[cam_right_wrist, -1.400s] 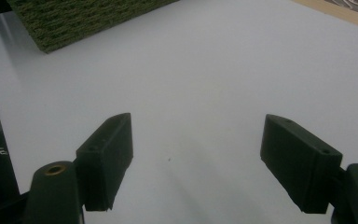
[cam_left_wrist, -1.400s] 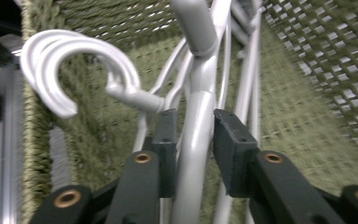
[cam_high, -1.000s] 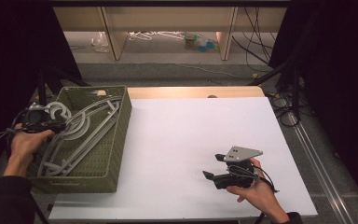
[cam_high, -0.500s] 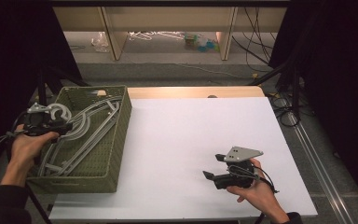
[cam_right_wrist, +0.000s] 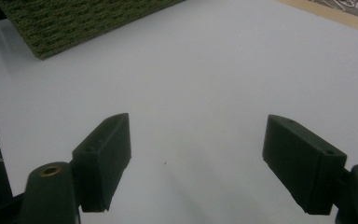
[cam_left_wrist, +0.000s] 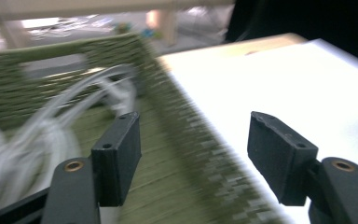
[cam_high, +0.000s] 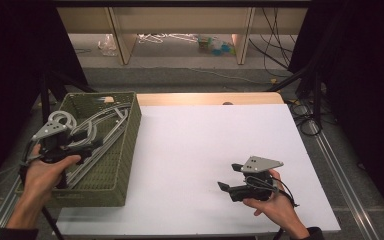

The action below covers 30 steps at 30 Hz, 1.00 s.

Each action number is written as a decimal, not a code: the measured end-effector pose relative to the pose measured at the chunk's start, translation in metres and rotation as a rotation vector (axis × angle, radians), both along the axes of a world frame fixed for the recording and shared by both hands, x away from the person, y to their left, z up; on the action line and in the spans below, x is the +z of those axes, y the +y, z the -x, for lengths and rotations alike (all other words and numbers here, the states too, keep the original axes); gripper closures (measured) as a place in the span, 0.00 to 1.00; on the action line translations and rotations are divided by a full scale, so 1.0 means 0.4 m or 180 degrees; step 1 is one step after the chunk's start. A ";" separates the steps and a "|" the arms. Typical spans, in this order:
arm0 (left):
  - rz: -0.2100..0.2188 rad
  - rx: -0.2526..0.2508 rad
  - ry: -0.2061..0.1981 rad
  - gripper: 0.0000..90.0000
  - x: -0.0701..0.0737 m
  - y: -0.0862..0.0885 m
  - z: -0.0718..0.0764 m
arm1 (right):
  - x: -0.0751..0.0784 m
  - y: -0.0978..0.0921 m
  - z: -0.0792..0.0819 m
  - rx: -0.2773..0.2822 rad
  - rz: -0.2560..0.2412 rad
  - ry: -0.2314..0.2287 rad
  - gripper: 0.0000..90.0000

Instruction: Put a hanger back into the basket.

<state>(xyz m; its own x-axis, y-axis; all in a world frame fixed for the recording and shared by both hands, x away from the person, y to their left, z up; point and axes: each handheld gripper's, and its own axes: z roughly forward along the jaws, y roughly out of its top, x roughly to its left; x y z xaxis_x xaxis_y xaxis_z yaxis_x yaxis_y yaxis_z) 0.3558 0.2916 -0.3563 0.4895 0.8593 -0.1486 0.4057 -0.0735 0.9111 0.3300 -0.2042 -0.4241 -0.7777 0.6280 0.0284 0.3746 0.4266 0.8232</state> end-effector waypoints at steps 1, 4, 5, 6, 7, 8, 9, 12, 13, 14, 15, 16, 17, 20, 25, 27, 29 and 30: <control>0.0017 -0.0052 -0.0031 0.37 0.000 -0.014 0.007 | 0.000 0.001 0.000 -0.0015 -0.0004 0.0012 0.27; -0.0072 -0.0209 -0.0154 0.35 -0.002 -0.058 0.032 | -0.001 0.001 -0.001 -0.0010 -0.0024 0.0010 0.26; -0.0111 -0.0289 -0.0171 0.34 -0.003 -0.070 0.037 | -0.002 0.001 -0.001 -0.0014 -0.0026 0.0009 0.26; -0.0101 -0.0336 -0.0170 0.33 -0.004 -0.083 0.043 | -0.004 0.000 -0.002 -0.0007 -0.0035 0.0001 0.26; -0.0065 -0.0349 -0.0184 0.33 -0.006 -0.097 0.049 | -0.005 -0.001 -0.003 -0.0001 -0.0045 0.0000 0.26; -0.0043 -0.0374 -0.0178 0.33 -0.007 -0.108 0.053 | -0.006 -0.001 -0.004 -0.0014 -0.0050 0.0002 0.26; -0.0037 -0.0429 -0.0196 0.32 -0.009 -0.118 0.055 | -0.007 -0.001 -0.004 -0.0033 -0.0053 0.0011 0.26; -0.0119 -0.0536 -0.0225 0.30 -0.014 -0.144 0.061 | -0.011 -0.001 -0.005 -0.0043 -0.0084 0.0010 0.26; -0.0094 -0.0543 -0.0207 0.29 -0.018 -0.154 0.065 | -0.011 0.000 -0.004 -0.0045 -0.0083 -0.0005 0.26; -0.0063 -0.0569 -0.0211 0.28 -0.022 -0.163 0.066 | -0.012 0.000 -0.003 -0.0044 -0.0079 -0.0017 0.26; -0.0080 -0.0603 -0.0217 0.28 -0.027 -0.171 0.068 | -0.012 -0.001 -0.003 -0.0041 -0.0093 -0.0016 0.25; -0.0072 -0.0636 -0.0207 0.27 -0.032 -0.179 0.071 | -0.012 -0.001 -0.003 -0.0041 -0.0097 -0.0021 0.25; -0.0012 -0.0627 -0.0162 0.27 -0.038 -0.189 0.076 | -0.012 -0.001 -0.002 -0.0040 -0.0094 -0.0027 0.25; 0.0043 -0.0673 -0.0157 0.25 -0.054 -0.213 0.086 | -0.011 -0.003 0.003 -0.0024 -0.0100 -0.0043 0.25; 0.0013 -0.0773 -0.0211 0.22 -0.062 -0.249 0.103 | -0.011 -0.005 0.007 -0.0026 -0.0115 -0.0030 0.24; -0.0104 -0.0823 -0.0318 0.21 -0.062 -0.255 0.108 | -0.012 -0.003 0.008 -0.0047 -0.0126 -0.0013 0.23; -0.0088 -0.0843 -0.0325 0.20 -0.067 -0.264 0.114 | -0.013 -0.001 0.011 -0.0047 -0.0126 -0.0010 0.22; -0.0078 -0.0836 -0.0329 0.19 -0.070 -0.267 0.117 | -0.013 -0.001 0.013 -0.0038 -0.0129 0.0001 0.21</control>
